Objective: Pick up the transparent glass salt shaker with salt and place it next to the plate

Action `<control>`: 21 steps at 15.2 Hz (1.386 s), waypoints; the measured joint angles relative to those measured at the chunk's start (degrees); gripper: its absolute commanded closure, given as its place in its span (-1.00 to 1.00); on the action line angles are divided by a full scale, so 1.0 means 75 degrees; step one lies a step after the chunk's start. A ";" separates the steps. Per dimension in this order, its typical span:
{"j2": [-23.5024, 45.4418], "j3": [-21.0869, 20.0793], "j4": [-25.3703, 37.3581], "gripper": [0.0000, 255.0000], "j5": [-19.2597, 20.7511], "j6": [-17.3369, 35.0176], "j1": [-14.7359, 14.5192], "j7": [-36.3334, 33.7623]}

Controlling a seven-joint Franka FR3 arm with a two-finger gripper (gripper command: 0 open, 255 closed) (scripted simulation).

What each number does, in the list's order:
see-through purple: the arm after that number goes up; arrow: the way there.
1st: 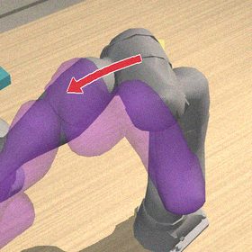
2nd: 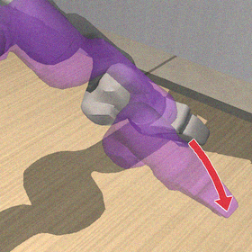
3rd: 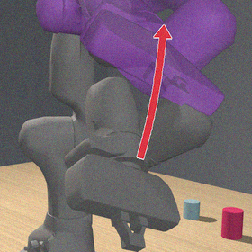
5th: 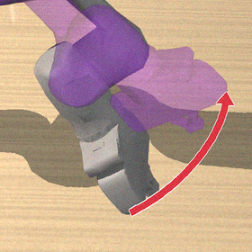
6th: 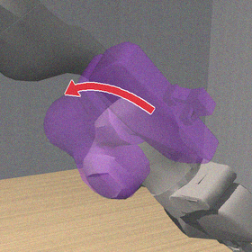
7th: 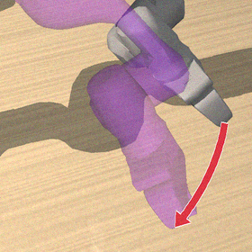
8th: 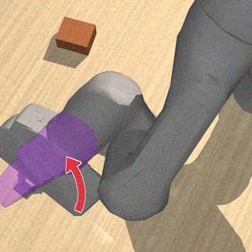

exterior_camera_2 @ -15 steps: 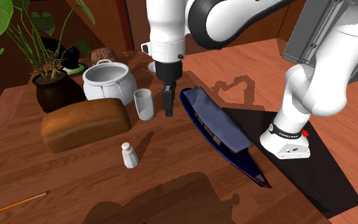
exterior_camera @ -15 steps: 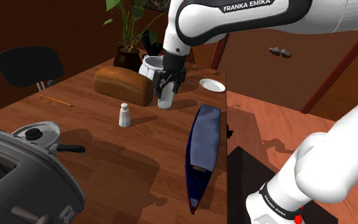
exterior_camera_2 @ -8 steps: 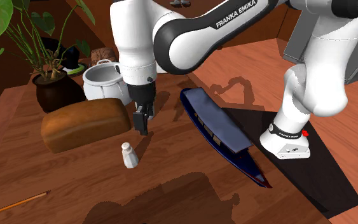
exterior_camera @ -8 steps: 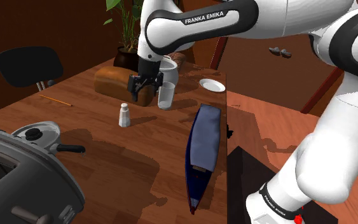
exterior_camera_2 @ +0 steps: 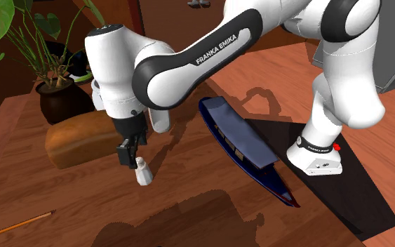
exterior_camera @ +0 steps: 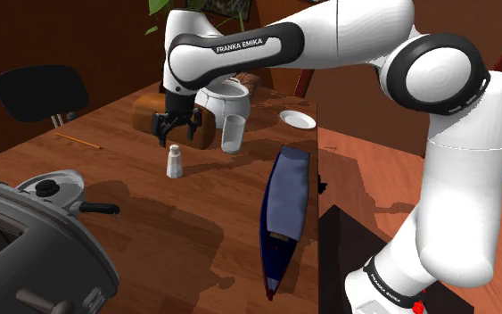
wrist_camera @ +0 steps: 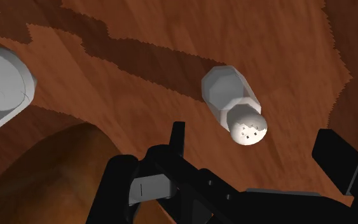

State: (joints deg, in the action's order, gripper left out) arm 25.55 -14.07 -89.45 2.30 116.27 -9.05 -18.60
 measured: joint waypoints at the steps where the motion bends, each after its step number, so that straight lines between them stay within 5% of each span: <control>1: 0.0040 0.0003 -0.0032 -1.00 0.0010 0.0074 -0.0009 -0.0012; 13: 0.0305 0.0028 -0.0234 -1.00 0.0073 0.0541 -0.0058 -0.0059; 14: 0.0305 0.0028 -0.0234 1.00 0.0074 0.0541 -0.0058 -0.0060; 21: 0.0306 0.0029 -0.0230 1.00 0.0075 0.0542 -0.0058 -0.0059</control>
State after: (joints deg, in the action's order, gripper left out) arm 27.85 -13.86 -91.18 2.86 120.34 -9.48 -19.05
